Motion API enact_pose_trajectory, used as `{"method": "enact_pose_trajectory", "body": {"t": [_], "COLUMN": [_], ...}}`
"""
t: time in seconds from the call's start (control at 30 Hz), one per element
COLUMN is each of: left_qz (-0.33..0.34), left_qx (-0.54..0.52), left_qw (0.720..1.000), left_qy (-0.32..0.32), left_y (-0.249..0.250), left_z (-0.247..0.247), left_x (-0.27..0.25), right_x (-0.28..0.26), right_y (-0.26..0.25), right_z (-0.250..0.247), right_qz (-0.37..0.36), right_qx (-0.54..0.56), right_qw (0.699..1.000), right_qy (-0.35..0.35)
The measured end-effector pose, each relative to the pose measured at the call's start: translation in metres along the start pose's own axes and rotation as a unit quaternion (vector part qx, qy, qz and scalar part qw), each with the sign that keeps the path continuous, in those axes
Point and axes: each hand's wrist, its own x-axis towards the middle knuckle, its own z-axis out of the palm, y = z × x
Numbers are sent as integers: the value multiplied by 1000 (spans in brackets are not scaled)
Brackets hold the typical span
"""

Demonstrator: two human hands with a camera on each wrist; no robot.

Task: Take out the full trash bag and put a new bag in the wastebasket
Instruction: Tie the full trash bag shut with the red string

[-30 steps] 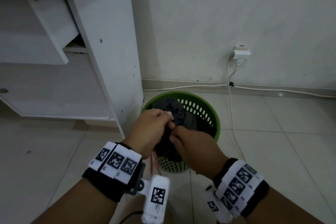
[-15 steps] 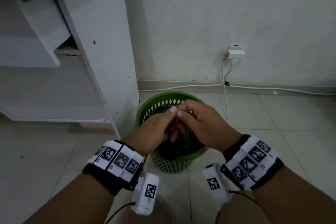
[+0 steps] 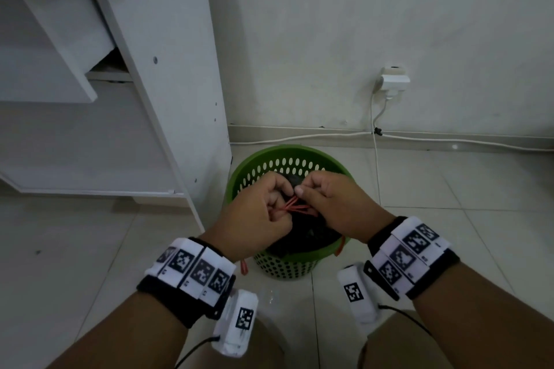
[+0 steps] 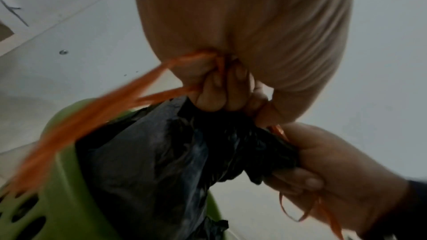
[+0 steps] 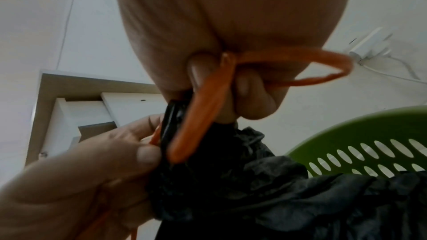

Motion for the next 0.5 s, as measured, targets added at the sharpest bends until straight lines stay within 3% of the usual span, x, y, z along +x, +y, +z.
{"method": "enact_pose_trajectory", "body": {"t": [0.13,0.23,0.33,0.4,0.5], "left_qz": [53,48,2,-55,-157], "left_qx": [100,99,54,-48,-199], "left_qw": [991,989,996,997,967], "left_qy": [71,98,74,37,-4], "left_y": [-3,-1,8,15,26], "left_z": [9,11,8,4,1], "left_x": [-3,-3,0,2,5], "right_x": [5,4,-1,-8,-20], "right_y": [-3,-7,-5,-3,-4], "right_z": [-6,-8,1,10,19], "right_qz": [13,29,-6,-79,-180], "right_qx": [0,40,-10,-79,-102], "right_qw": [1000,999,992,960,919], "right_qy": [-12,-2,129,257,334]}}
